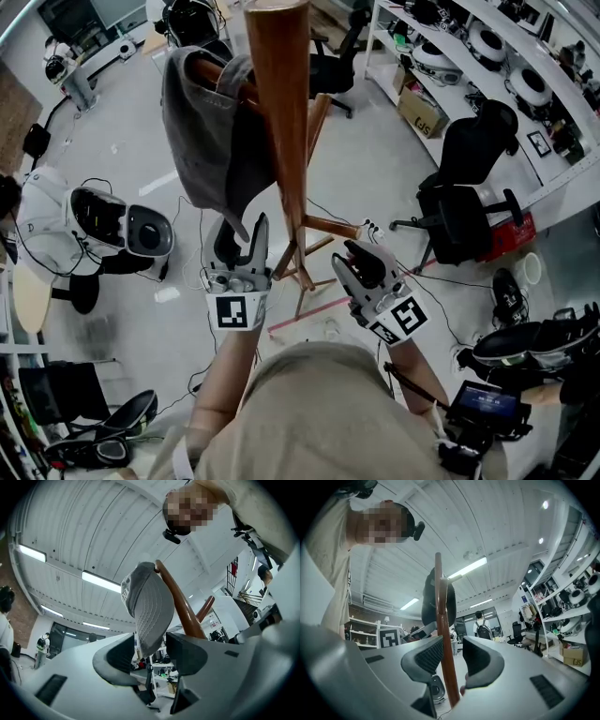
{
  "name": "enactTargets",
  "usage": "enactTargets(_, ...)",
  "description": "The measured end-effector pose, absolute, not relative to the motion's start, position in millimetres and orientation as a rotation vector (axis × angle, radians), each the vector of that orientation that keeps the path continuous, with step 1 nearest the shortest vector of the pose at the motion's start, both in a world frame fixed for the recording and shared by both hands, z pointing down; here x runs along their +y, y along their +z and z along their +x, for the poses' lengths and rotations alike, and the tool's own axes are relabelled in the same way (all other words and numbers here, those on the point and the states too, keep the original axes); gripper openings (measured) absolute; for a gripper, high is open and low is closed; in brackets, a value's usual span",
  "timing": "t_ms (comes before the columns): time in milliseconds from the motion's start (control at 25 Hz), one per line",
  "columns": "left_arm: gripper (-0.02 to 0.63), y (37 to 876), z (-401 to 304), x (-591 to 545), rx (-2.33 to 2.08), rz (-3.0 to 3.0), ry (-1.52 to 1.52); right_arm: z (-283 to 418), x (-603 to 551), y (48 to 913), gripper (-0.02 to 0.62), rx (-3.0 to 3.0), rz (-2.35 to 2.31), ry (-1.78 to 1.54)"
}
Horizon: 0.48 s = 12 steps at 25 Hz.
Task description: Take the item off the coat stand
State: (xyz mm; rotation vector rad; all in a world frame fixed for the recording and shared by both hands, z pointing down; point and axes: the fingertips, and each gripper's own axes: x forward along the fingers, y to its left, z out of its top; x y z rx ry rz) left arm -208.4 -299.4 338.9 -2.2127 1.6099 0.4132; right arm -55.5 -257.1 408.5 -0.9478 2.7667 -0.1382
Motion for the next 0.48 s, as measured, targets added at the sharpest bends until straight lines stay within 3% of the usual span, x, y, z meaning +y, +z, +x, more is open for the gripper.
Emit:
enactTargets(120,0.216,337,-213,-302,1.637,-2.183,0.434,-54,-256,414,0.114,2.772,-0.939,-0.172)
enactTargets(480,0.049,329,-230,-306,1.721,-2.143,0.458,-51,-259,418,0.114,2.776,-0.898,-0.209)
